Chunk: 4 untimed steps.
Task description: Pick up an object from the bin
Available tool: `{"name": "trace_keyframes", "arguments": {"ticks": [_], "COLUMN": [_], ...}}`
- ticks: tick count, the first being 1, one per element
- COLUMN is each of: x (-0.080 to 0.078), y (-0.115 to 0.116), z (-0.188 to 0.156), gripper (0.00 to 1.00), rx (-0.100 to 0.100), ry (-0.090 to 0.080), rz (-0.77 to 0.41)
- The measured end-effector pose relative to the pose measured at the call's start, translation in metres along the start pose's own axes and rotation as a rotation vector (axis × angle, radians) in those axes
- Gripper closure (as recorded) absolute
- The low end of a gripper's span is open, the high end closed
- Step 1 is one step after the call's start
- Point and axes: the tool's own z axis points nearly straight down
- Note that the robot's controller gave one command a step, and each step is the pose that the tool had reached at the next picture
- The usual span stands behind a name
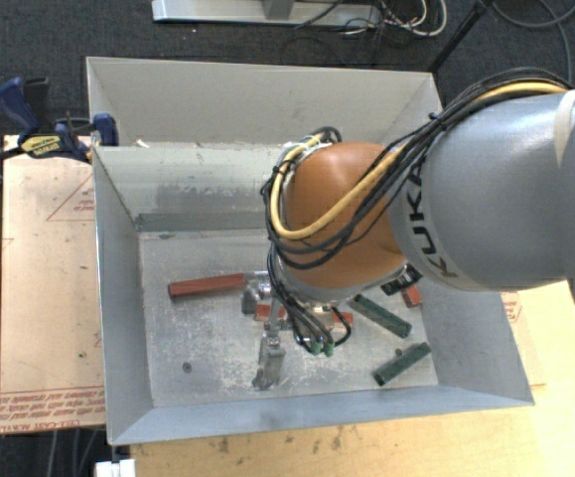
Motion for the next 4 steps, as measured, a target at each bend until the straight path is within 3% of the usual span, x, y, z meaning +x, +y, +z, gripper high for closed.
{"name": "trace_keyframes", "arguments": {"ticks": [1, 2, 3, 4], "x": [-0.002, -0.035, -0.072, -0.086], "y": [-0.001, -0.034, -0.060, -0.055], "z": [-0.004, 0.025, 0.042, 0.084], "gripper": [0.00, 0.00, 0.00, 0.00], "rx": [-0.001, -0.003, -0.002, -0.002], "ry": [-0.008, -0.013, -0.011, -0.012], "rz": [0.003, -0.048, 0.042, 0.012]}}
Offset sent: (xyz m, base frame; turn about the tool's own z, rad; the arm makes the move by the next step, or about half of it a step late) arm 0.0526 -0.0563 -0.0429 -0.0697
